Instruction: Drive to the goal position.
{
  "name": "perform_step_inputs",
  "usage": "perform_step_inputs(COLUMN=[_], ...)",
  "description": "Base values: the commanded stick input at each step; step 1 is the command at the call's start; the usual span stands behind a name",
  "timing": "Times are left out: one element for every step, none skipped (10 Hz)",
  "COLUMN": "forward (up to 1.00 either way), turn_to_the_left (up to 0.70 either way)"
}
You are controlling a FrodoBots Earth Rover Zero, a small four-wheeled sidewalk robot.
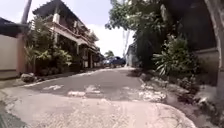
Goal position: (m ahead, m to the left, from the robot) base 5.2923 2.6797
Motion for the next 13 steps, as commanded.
perform_step_inputs(forward=[0.70,0.70,0.70,0.70,0.70,0.70,0.70,0.70,0.70,0.70,0.70,0.70,0.70], turn_to_the_left=[0.01,0.01,0.01,0.01,0.01,0.01,0.01,0.01,0.01,0.01,0.01,0.01,0.01])
